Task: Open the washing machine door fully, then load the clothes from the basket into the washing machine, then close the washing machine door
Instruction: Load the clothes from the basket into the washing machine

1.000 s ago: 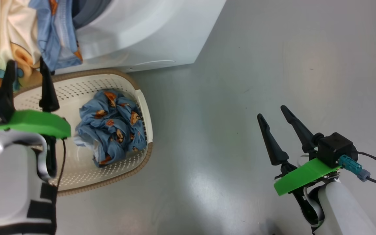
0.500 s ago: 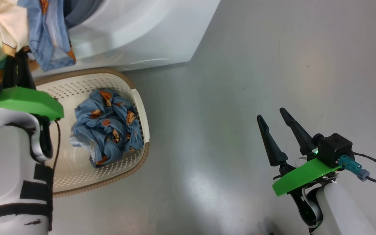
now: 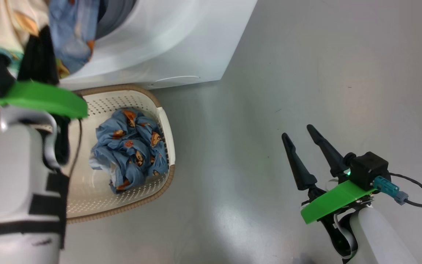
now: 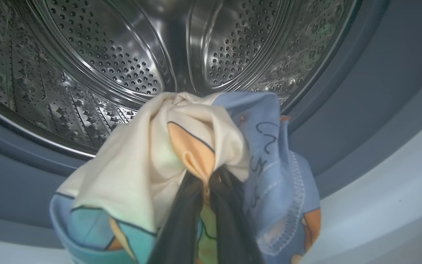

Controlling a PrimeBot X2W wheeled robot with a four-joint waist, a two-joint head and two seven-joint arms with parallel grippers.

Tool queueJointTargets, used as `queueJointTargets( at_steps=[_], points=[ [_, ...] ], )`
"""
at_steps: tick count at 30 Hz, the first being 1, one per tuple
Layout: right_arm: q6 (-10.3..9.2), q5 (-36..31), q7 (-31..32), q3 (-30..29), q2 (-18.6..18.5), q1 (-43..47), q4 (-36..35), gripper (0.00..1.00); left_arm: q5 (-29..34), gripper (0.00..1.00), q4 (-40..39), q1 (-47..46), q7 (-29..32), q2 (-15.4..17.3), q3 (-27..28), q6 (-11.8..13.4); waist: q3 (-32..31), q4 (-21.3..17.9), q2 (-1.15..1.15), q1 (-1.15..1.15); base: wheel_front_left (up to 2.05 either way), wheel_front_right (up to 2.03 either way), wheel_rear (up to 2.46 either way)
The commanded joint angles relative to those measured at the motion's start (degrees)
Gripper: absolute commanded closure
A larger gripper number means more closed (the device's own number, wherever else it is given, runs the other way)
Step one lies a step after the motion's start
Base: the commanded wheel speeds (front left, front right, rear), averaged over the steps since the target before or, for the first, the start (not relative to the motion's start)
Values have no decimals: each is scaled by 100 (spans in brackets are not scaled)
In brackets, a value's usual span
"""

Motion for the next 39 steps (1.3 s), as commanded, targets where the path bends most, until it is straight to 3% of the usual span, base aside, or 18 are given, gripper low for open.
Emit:
queueJointTargets(
  at_steps=[1, 23, 34, 39],
  points=[
    [9, 75, -67, 178, 38, 158, -84, 0, 40, 100, -184, -322, 96, 297, 100, -37, 0, -36, 0, 0, 0, 0, 0],
    [9, 182, -67, 239, 0, 133, -161, 0, 74, 100, 1183, -2527, 505, 984, 52, -42, 726, -261, 0, 0, 0, 0, 0],
    [9, 171, -67, 355, 37, 217, -289, 0, 218, 100, 1753, -3462, -130, 1265, -272, -152, 1170, -389, 0, 0, 0, 0, 0],
    [9, 189, -67, 382, 41, 215, -336, 0, 357, 100, 1463, -3847, -257, 1365, -309, -167, 1301, -438, 0, 0, 0, 0, 0]
  ],
)
